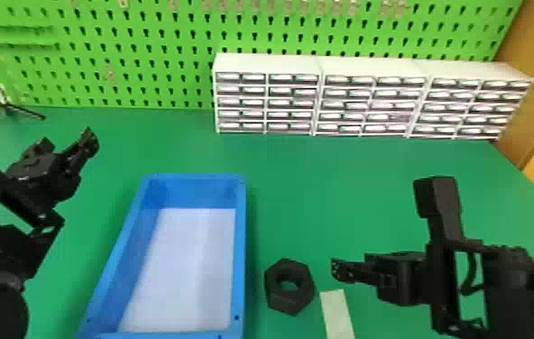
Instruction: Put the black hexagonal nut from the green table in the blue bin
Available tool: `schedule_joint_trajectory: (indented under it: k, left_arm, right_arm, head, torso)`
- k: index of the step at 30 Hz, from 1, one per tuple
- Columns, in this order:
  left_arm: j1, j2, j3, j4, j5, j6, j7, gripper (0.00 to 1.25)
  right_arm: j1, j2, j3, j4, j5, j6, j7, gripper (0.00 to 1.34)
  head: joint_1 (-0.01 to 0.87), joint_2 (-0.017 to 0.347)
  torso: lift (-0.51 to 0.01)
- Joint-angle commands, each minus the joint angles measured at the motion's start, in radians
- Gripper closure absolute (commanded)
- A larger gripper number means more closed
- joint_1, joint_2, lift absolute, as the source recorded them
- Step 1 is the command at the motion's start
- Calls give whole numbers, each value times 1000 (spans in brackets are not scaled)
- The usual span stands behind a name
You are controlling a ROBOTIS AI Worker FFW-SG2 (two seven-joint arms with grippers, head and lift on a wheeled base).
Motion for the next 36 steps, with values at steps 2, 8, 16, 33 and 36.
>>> schedule_joint_trajectory:
  k: [2, 8, 16, 33, 36]
  left_arm:
    - [0, 1, 0, 0, 1, 0, 0, 432]
    - [0, -1, 0, 0, 1, 0, 0, 432]
    - [-3, -1, -3, 2, 1, 0, 0, 433]
    - [-9, -1, -17, 9, 1, 0, 0, 433]
    - [-10, -2, -19, 11, 1, 0, 0, 432]
  right_arm:
    - [-5, -3, -9, 0, 0, 8, 0, 516]
    - [-23, 16, -9, 2, 23, 38, -2, 516]
    - [-43, 26, -9, 9, 45, 74, -2, 516]
    - [-105, 83, -24, 51, 111, 176, -2, 516]
    - [-115, 100, -29, 58, 121, 193, -2, 516]
  head:
    - [692, 8]
    - [692, 8]
    - [692, 8]
    - [692, 8]
    - [692, 8]
  torso:
    - [-97]
    - [-97]
    - [-97]
    - [-97]
    - [-97]
